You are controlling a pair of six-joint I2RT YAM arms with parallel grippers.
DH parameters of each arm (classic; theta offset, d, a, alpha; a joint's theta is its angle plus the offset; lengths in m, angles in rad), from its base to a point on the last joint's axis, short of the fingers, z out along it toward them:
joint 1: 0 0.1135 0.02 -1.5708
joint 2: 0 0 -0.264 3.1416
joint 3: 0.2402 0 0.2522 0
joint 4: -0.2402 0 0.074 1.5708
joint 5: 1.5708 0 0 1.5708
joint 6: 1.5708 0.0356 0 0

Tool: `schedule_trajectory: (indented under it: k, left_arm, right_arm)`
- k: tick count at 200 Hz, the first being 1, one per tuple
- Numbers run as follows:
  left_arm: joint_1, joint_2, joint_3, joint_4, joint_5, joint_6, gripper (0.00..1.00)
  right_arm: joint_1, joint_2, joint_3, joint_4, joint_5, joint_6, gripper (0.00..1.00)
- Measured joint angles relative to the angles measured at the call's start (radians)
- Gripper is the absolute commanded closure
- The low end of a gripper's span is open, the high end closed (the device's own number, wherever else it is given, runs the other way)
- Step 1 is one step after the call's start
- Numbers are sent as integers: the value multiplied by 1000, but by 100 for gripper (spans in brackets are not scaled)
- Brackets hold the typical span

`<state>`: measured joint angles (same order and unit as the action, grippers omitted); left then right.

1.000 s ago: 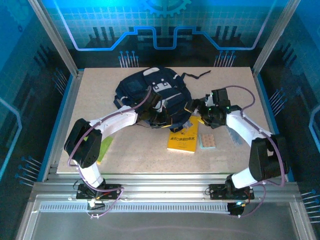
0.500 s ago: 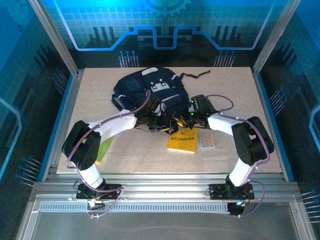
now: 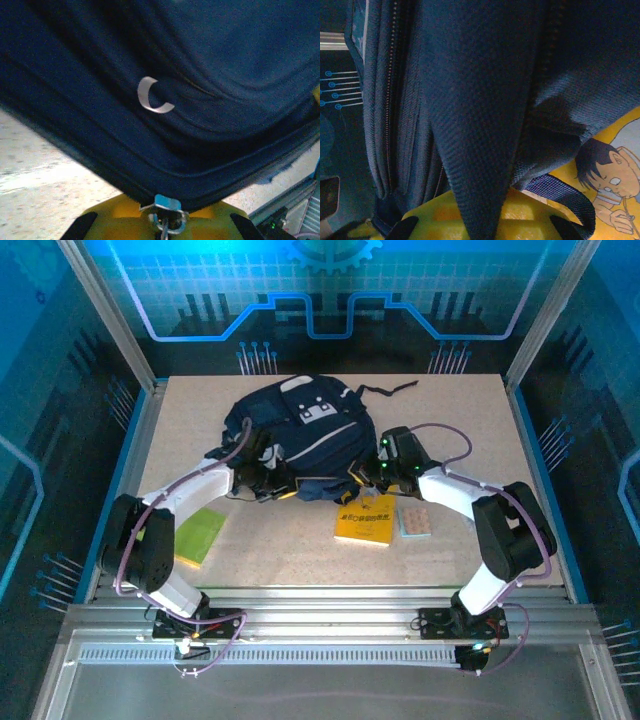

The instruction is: Pack books, pencil case, and school supplies into a backpack

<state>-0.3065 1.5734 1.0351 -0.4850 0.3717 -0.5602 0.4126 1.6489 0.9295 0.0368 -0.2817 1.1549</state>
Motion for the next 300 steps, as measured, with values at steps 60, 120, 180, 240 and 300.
schedule_trajectory:
  k: [60, 120, 180, 240, 300]
  left_arm:
    - [188, 136, 84, -57, -11, 95, 100]
    - [224, 285, 354, -176, -11, 194, 100]
    - [245, 290, 434, -379, 34, 303, 100]
    - [235, 348, 470, -503, -113, 485, 100]
    - [252, 371, 496, -462, -259, 725, 100]
  right_arm:
    - [25, 0, 0, 5, 11, -31, 100]
    - [34, -2, 41, 8, 66, -69, 100]
    - [35, 1, 103, -60, 91, -152, 100]
    - [56, 47, 151, -100, 96, -248, 100]
    - [56, 80, 218, -132, 98, -338, 100]
